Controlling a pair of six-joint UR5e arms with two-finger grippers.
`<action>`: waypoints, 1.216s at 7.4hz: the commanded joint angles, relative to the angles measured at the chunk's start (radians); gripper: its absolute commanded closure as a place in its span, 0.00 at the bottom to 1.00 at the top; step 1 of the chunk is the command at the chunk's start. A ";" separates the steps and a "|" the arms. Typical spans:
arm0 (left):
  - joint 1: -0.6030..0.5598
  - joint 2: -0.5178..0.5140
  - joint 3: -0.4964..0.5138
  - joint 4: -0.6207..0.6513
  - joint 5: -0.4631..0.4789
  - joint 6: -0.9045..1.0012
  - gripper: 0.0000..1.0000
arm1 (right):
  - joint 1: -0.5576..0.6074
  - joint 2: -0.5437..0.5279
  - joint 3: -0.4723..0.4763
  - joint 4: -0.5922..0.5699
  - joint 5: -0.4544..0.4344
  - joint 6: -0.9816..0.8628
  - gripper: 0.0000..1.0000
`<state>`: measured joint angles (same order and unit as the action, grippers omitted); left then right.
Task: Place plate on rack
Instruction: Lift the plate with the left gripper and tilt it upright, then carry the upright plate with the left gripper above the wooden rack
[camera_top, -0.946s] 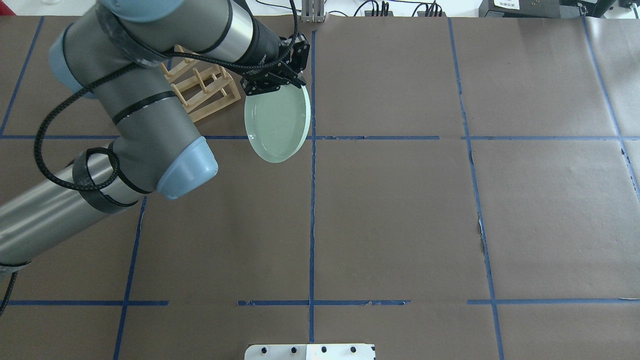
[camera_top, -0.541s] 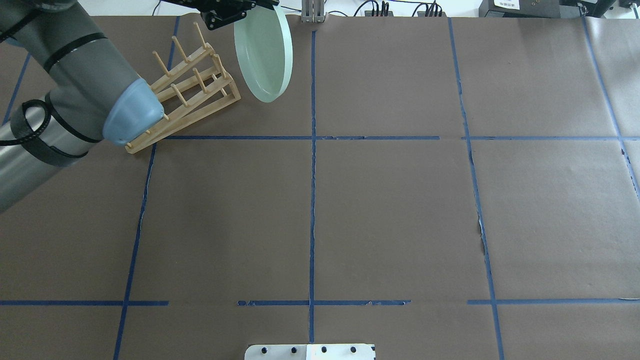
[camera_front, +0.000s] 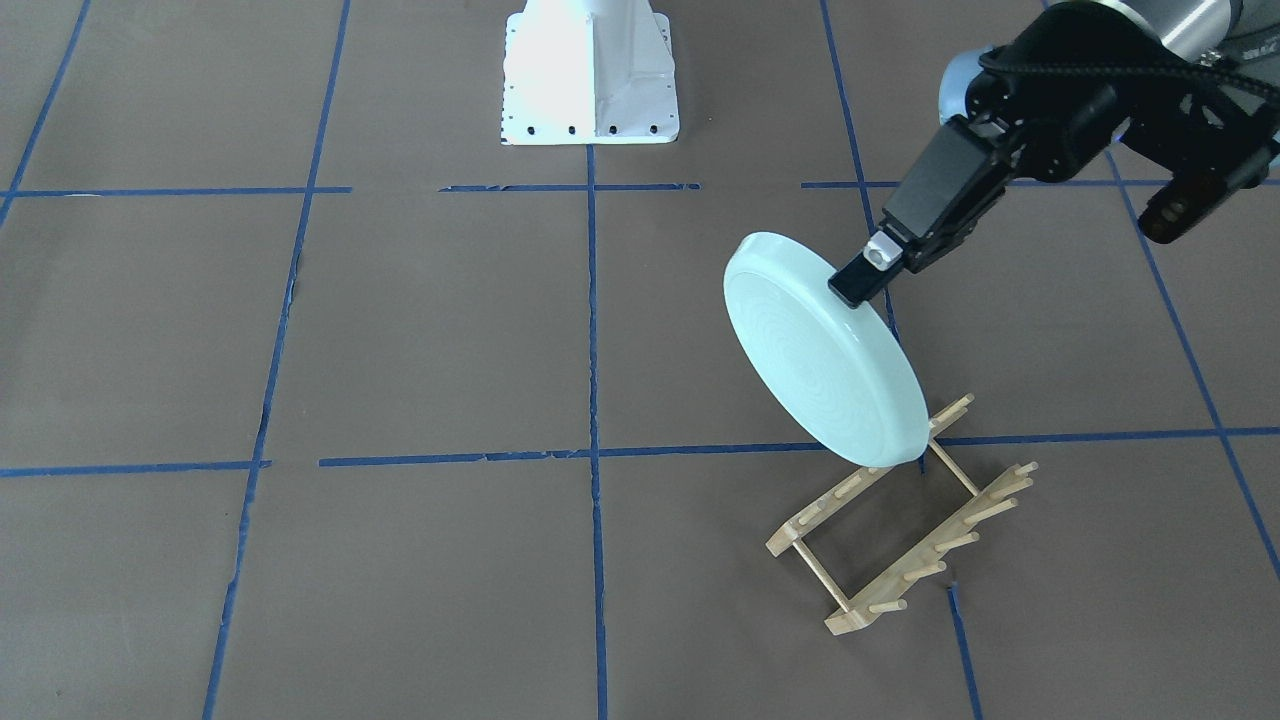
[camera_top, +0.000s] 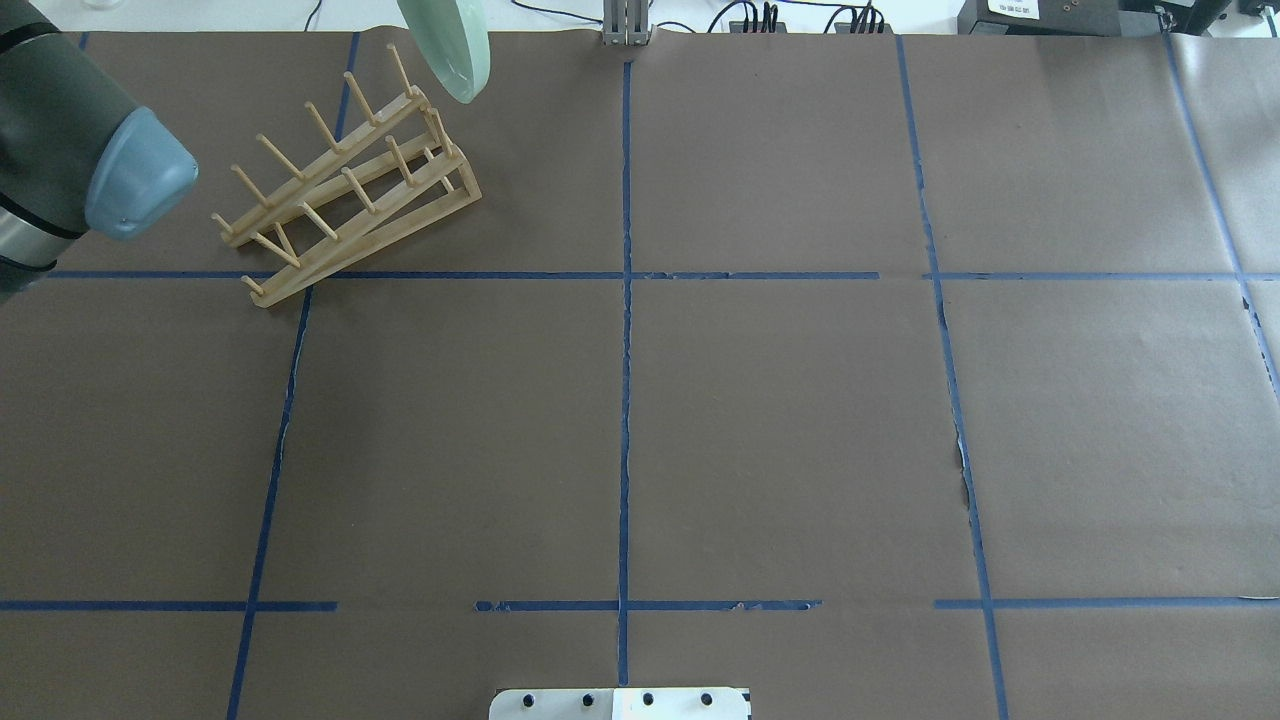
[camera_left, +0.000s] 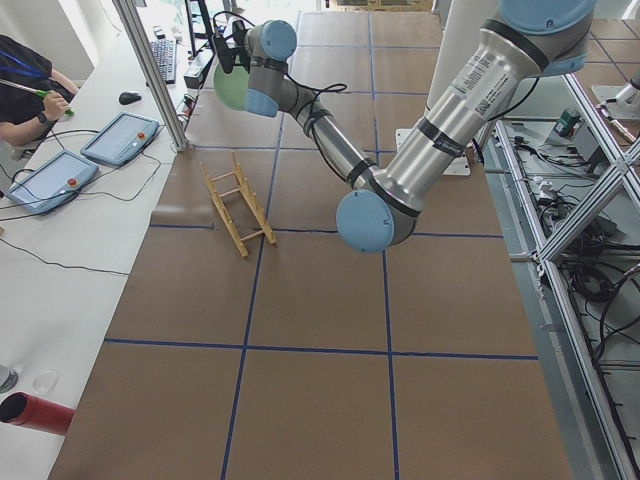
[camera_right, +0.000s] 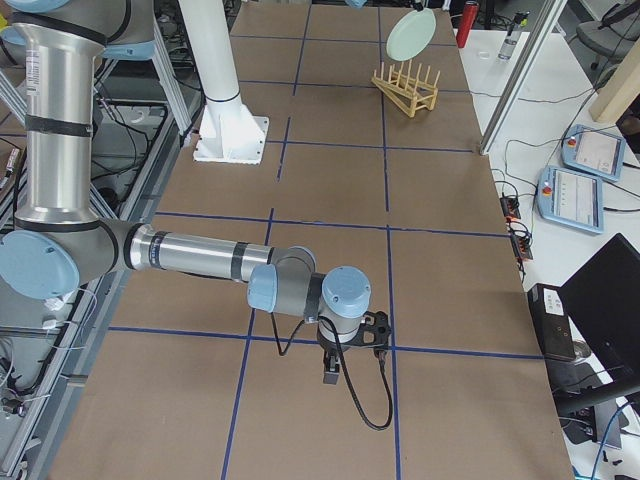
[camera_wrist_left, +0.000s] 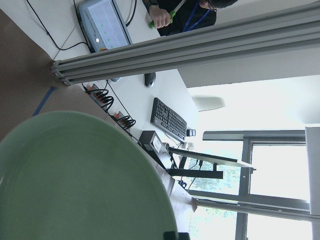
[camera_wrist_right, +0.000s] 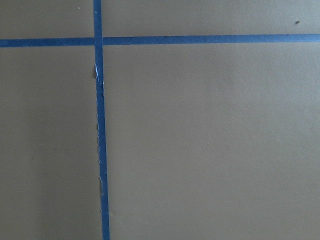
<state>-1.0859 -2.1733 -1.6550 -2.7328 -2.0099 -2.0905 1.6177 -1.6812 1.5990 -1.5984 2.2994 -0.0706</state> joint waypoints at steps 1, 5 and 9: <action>-0.040 0.030 0.129 -0.138 0.023 -0.002 1.00 | -0.001 0.000 -0.001 0.000 0.000 0.000 0.00; -0.072 0.052 0.293 -0.202 0.031 0.019 1.00 | 0.001 0.000 -0.001 -0.002 0.000 0.000 0.00; 0.003 0.050 0.302 -0.200 0.114 0.053 1.00 | -0.001 0.000 -0.001 0.000 0.000 0.000 0.00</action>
<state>-1.0925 -2.1221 -1.3577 -2.9331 -1.9025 -2.0473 1.6171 -1.6812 1.5988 -1.5985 2.2994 -0.0706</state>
